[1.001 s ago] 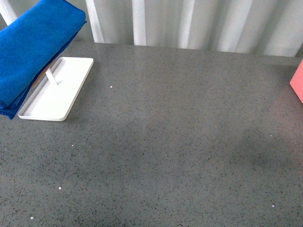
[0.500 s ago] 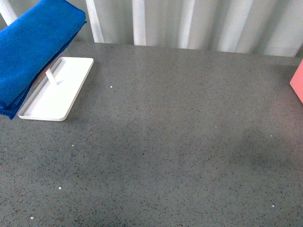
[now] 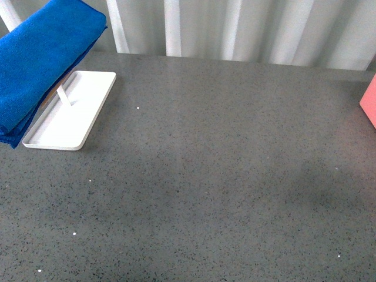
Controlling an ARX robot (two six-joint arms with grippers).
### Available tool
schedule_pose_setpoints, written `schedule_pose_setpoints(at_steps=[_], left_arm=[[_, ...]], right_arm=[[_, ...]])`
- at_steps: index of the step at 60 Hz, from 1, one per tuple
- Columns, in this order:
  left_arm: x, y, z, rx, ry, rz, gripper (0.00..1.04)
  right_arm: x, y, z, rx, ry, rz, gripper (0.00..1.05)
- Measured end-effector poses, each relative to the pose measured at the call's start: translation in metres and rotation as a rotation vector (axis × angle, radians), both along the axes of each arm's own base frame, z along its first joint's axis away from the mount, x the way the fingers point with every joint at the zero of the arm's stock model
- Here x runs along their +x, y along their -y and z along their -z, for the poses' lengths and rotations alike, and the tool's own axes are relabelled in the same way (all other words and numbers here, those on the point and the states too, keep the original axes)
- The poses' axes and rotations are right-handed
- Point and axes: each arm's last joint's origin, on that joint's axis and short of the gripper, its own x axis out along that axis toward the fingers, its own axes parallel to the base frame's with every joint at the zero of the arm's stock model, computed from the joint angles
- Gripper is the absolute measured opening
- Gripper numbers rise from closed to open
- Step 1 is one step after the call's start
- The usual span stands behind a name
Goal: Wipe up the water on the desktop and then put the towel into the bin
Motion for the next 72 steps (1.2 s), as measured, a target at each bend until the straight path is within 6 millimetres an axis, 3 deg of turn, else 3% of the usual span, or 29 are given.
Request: schedule_pose_setpoints(at_steps=[19,22,27,35,40,43,47,55,63,72], left_arm=[[0.0,0.0,0.0,0.001,-0.01,0.011,0.98],[0.001,0.001,0.001,-0.028,-0.275,0.155,0.98],[0.006,0.004,0.003,-0.08,-0.536,0.239,0.98],[0.024,0.007,-0.007,-0.053,-0.549,0.27,0.98],[0.053,0.008,-0.038,0.004,-0.437,0.282,0.98],[0.08,0.008,-0.057,0.038,-0.384,0.294,0.98],[0.112,0.009,-0.067,0.054,-0.402,0.311,0.98],[0.166,0.012,-0.072,0.082,-0.495,0.332,0.98],[0.241,0.016,-0.066,0.158,-0.642,0.338,0.98],[0.284,0.02,-0.054,0.165,-0.76,0.354,0.98]], right_arm=[[0.0,0.0,0.0,0.0,0.0,0.0,0.98],[0.0,0.0,0.0,0.0,0.0,0.001,0.98],[0.0,0.0,0.0,0.0,0.0,-0.003,0.98],[0.0,0.0,0.0,0.0,0.0,-0.001,0.98],[0.0,0.0,0.0,0.0,0.0,-0.002,0.98],[0.0,0.0,0.0,0.0,0.0,-0.002,0.98],[0.0,0.0,0.0,0.0,0.0,-0.001,0.98],[0.0,0.0,0.0,0.0,0.0,-0.002,0.98],[0.0,0.0,0.0,0.0,0.0,-0.002,0.98],[0.0,0.0,0.0,0.0,0.0,-0.002,0.98]])
